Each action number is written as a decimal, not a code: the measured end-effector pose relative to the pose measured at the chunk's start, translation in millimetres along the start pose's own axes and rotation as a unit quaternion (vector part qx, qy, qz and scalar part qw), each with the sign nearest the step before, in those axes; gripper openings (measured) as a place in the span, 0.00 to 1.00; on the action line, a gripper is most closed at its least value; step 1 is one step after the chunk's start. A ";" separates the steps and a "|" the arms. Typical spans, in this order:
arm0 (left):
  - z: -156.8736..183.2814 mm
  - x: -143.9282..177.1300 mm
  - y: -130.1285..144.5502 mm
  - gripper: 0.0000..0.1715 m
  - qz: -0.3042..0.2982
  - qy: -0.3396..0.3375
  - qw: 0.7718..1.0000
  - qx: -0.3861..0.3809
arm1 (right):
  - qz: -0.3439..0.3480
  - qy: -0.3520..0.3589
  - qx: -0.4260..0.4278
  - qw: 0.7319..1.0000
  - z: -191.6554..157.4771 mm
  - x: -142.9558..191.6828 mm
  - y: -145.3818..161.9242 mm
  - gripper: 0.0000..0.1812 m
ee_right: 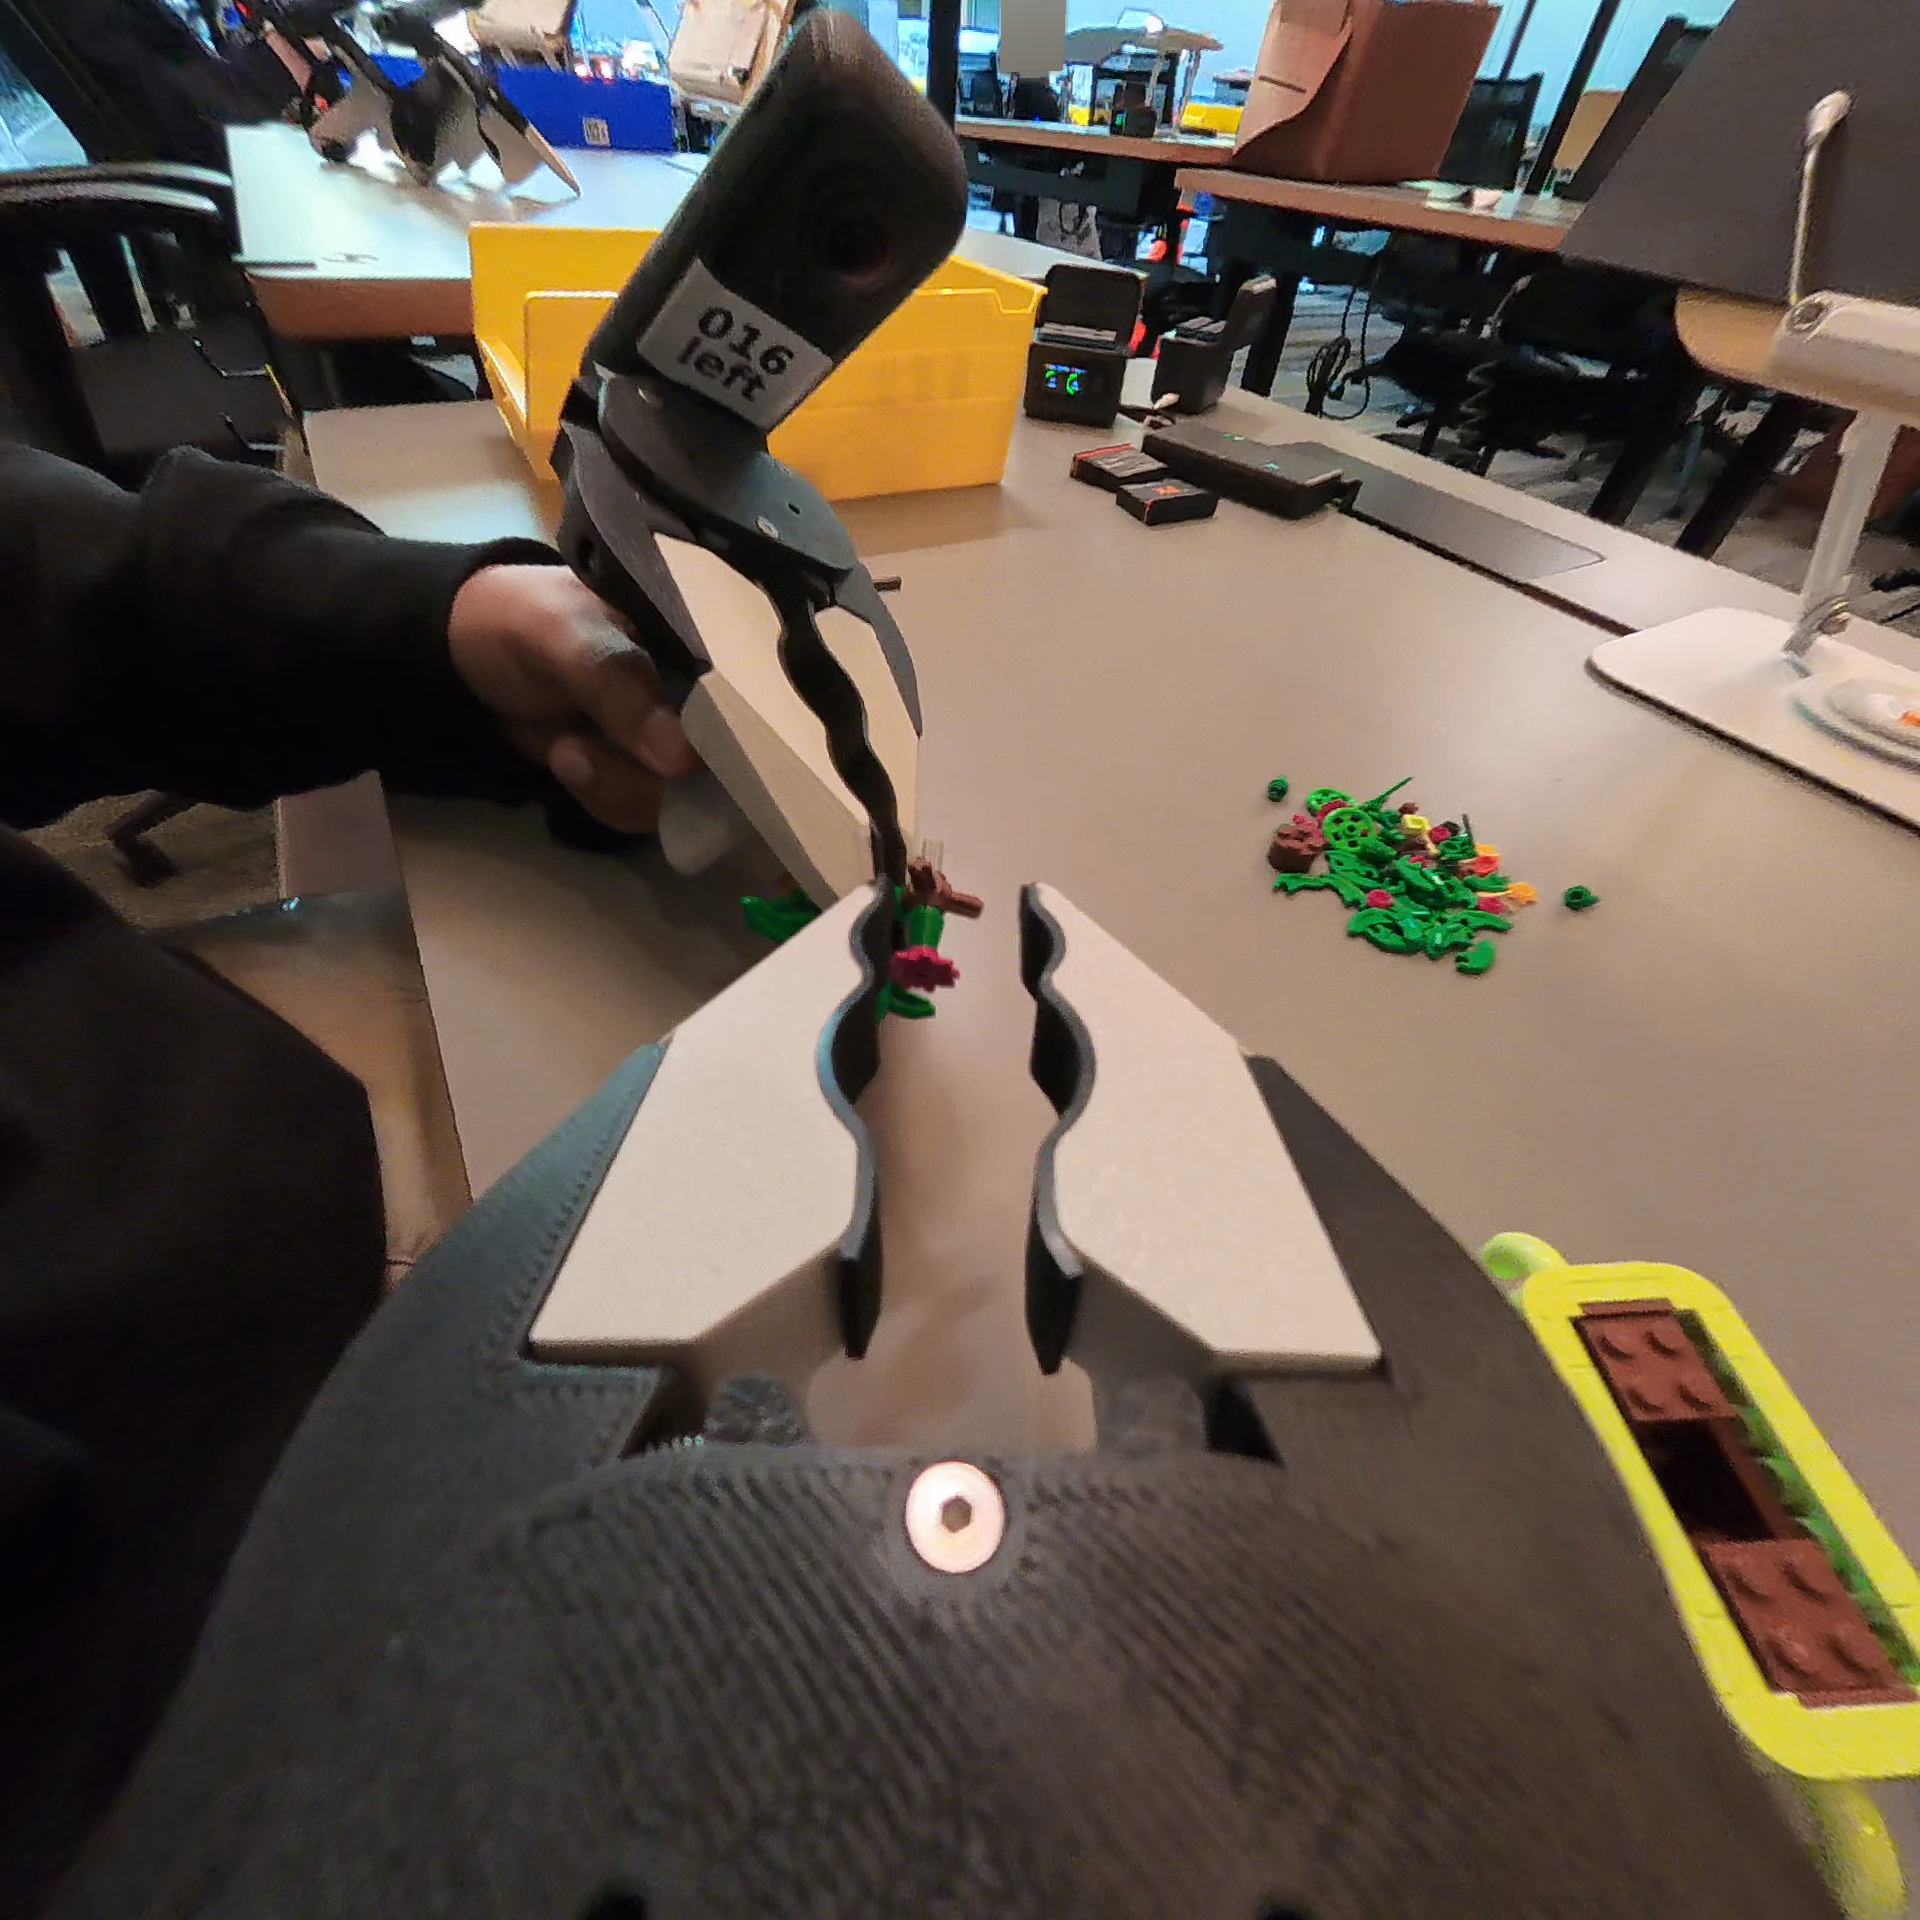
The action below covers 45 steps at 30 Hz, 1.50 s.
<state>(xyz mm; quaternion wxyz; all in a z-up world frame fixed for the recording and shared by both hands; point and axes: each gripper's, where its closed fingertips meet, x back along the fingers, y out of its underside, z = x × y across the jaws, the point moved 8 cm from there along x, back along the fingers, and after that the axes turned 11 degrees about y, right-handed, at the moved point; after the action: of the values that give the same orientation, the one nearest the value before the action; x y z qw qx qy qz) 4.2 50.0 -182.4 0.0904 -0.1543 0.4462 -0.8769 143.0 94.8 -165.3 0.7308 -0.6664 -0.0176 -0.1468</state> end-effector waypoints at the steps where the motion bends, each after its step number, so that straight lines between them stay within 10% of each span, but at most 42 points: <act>1: -0.2 -0.8 0.2 0.01 -0.001 -0.002 1.000 0.002 | 0.003 0.000 0.001 1.000 -0.2 0.6 -0.3 0.10; 15: 1.0 -6.9 0.2 0.01 0.017 0.013 0.999 0.026 | -0.003 0.021 0.033 0.999 -6.6 -2.3 -0.2 0.02; 23: -1.2 -5.2 -3.5 0.02 0.032 0.002 0.999 0.017 | -0.015 0.100 0.030 0.994 -5.4 -6.6 -4.3 0.01; 26: 8.9 -8.1 1.8 0.01 0.009 0.028 1.000 0.001 | -0.031 0.235 0.031 0.971 30.5 6.1 -1.0 0.01; 29: 10.7 -8.4 0.8 0.01 0.020 0.015 1.000 -0.010 | 0.030 0.195 -0.122 0.973 59.1 28.7 -3.6 0.01; 45: -19.1 33.8 -9.9 0.01 0.099 -0.093 0.991 0.015 | -0.158 0.090 -0.015 0.983 5.5 -28.7 18.4 0.02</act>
<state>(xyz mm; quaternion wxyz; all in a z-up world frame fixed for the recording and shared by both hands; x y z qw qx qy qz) -34.3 60.3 -178.5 0.2203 -0.1885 0.4361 -0.8519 120.8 106.9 -188.9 0.6871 -0.6501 -0.0540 -0.3200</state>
